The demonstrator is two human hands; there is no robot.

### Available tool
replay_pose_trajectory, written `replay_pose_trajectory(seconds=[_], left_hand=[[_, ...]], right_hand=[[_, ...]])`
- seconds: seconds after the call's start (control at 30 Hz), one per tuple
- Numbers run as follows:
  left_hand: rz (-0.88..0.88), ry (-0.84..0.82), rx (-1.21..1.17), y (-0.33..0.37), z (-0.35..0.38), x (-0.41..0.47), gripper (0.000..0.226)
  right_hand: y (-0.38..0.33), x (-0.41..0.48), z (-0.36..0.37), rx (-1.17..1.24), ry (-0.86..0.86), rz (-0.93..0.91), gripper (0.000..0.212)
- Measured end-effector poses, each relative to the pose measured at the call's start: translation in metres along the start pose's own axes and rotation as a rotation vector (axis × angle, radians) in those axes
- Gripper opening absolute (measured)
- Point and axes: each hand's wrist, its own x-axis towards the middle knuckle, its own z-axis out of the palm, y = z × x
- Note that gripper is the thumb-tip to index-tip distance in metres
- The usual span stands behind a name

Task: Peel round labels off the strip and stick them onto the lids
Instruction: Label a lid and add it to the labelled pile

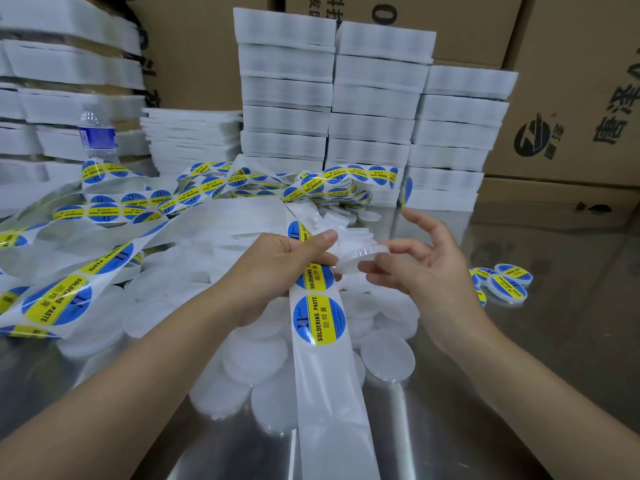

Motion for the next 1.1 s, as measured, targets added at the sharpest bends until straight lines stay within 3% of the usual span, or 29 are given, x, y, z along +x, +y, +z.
replay_pose_trajectory(seconds=[0.13,0.27,0.33,0.43,0.53,0.67,0.9,1.03,1.1], left_hand=[[-0.066,-0.011,0.015,0.001,0.0,0.0,0.046],[-0.105,-0.054,0.018,0.003,0.001,-0.003,0.047],[-0.094,-0.071,-0.027,0.004,0.002,-0.003,0.042],[-0.041,-0.121,-0.135,0.003,0.0,-0.004,0.029],[-0.039,-0.187,-0.187,0.003,-0.004,-0.005,0.033],[-0.071,-0.132,-0.132,0.002,-0.003,-0.004,0.004],[-0.055,-0.08,-0.076,0.004,-0.004,-0.005,0.019],[-0.047,-0.051,-0.079,0.005,-0.004,-0.006,0.016],[-0.049,-0.051,-0.081,0.005,-0.005,-0.005,0.015]], right_hand=[[-0.001,-0.001,0.002,0.087,-0.004,-0.01,0.047],[0.0,-0.001,0.001,0.113,-0.049,-0.039,0.057],[0.001,-0.001,0.001,0.1,-0.092,-0.048,0.065],[0.002,-0.001,0.002,0.066,-0.134,-0.063,0.059],[0.003,-0.002,0.003,0.032,-0.143,-0.085,0.061],[0.003,-0.002,0.0,0.031,-0.158,-0.083,0.052],[0.001,0.003,-0.004,0.046,-0.06,0.016,0.014],[-0.003,0.006,-0.006,0.159,-0.061,0.079,0.015],[-0.004,0.008,-0.007,0.152,-0.047,0.153,0.029]])
